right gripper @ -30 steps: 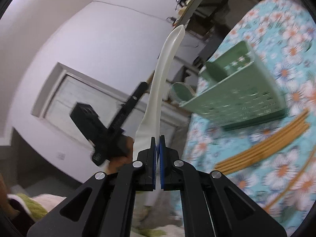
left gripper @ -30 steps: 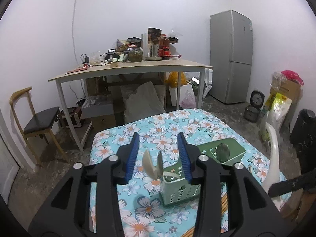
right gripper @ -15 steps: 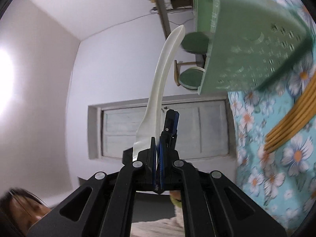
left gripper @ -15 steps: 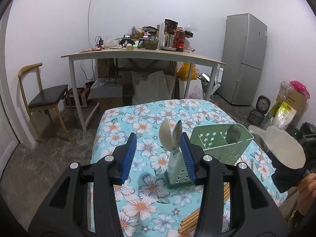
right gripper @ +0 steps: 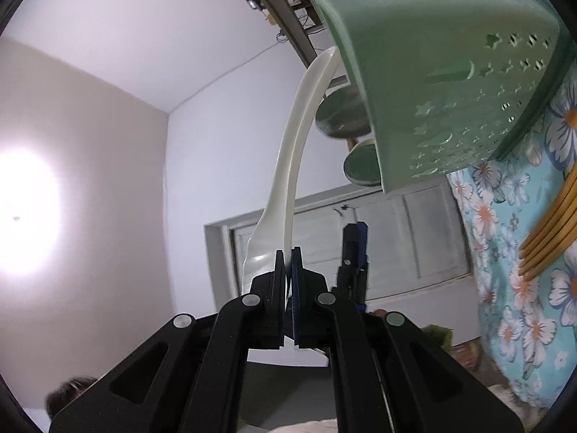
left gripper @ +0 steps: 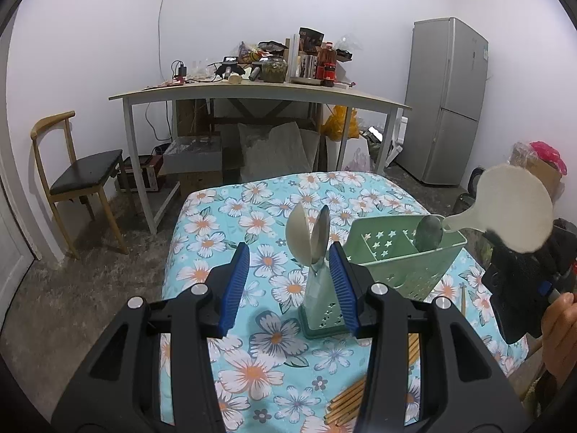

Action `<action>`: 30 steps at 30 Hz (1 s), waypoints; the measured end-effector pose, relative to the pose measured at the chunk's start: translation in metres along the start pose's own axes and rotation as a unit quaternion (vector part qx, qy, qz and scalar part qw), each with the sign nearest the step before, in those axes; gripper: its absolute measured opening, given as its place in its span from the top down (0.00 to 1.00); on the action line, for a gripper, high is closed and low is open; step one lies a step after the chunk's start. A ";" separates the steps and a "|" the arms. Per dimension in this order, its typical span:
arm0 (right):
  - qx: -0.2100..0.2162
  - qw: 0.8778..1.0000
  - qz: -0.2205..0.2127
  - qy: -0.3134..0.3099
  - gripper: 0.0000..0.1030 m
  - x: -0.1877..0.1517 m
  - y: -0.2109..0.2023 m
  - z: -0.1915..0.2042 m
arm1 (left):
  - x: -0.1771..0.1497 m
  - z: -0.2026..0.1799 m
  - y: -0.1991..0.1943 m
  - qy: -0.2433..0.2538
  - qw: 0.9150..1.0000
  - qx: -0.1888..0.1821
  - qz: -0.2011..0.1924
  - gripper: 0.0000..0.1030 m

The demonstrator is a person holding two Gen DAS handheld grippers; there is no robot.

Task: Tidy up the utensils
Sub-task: 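Insert the white ladle into the green holder and open the right tool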

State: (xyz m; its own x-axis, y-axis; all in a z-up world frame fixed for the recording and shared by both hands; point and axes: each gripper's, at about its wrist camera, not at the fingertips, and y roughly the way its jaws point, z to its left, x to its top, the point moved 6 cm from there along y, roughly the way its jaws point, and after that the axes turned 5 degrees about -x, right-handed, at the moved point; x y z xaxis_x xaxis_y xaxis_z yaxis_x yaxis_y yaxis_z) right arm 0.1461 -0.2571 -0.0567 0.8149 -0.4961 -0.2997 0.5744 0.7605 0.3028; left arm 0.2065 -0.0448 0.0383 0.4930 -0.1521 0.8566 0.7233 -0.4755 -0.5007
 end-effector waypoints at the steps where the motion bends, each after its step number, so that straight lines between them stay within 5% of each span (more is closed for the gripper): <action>1: 0.005 1.000 -0.004 0.009 0.97 0.003 -0.001 -0.002 | -0.001 0.001 0.002 0.000 1.000 0.001 0.003 0.58; 13: 0.026 0.996 -0.058 0.062 0.92 0.028 -0.028 -0.005 | -0.004 0.000 0.011 -0.002 1.000 0.001 0.013 0.56; 18: 0.020 0.994 -0.082 0.072 0.73 0.036 -0.040 -0.003 | -0.005 0.001 0.011 -0.003 1.000 0.000 0.012 0.53; 30: 0.018 0.995 -0.097 0.024 0.60 0.030 -0.053 0.021 | -0.005 0.001 0.008 -0.002 1.000 -0.005 0.007 0.50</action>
State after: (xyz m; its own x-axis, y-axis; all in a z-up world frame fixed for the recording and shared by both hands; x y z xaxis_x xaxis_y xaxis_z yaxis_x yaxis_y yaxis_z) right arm 0.1414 -0.3211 -0.0629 0.6844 -0.6111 -0.3977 0.7236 0.6362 0.2678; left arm 0.2098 -0.0469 0.0297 0.5053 -0.1550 0.8489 0.7119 -0.4811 -0.5116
